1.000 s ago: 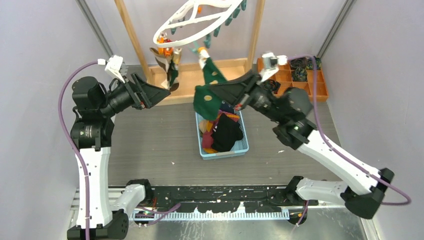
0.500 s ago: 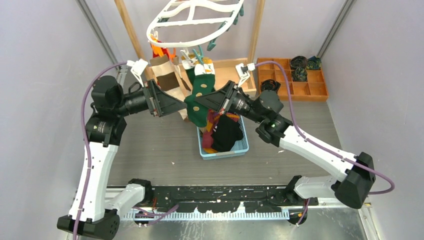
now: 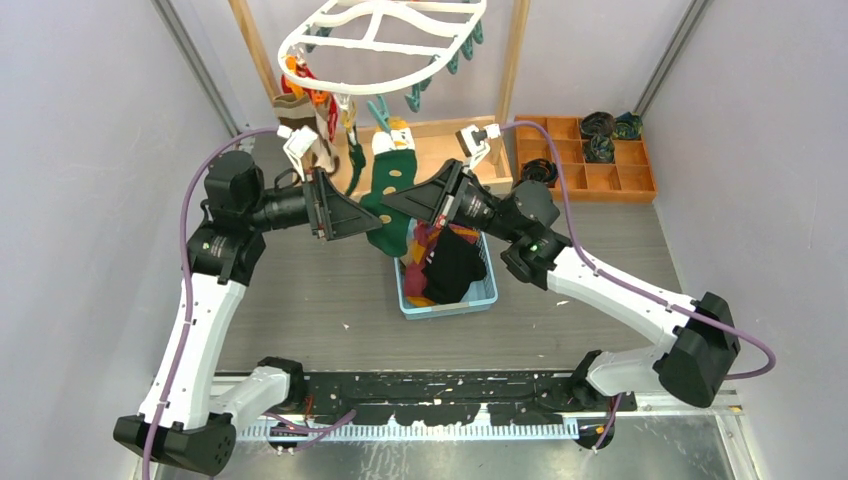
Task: Remove the socks clipped to the hanger
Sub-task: Remove the sock from the hanger.
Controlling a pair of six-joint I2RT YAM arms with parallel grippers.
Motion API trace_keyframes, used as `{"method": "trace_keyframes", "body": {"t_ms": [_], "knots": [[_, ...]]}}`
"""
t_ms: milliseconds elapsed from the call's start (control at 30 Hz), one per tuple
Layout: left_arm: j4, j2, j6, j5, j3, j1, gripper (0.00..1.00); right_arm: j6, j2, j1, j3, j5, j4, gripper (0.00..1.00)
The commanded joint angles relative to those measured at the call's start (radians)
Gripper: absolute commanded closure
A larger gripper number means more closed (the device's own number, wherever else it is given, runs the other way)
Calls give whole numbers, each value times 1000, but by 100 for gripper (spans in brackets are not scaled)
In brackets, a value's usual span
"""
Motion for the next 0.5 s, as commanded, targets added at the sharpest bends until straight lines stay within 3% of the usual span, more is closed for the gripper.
{"method": "trace_keyframes", "body": {"t_ms": [0,167,200,333,400,467], "knots": [[43,-2,14,54,8,-15,40,90,37,2,19,-29,107,99],[42,-8,9,52,-5,-18,69,123,67,1,21,-35,112,95],[41,-10,10,47,-8,-18,75,120,65,2,20,-33,106,90],[-20,-22,60,15,-16,-18,97,5,18,-3,32,30,-39,52],[-79,-33,105,-14,-20,-20,100,-123,-24,-5,69,110,-210,37],[-114,-41,146,-34,-22,-25,100,-263,-52,-5,133,201,-395,31]]}}
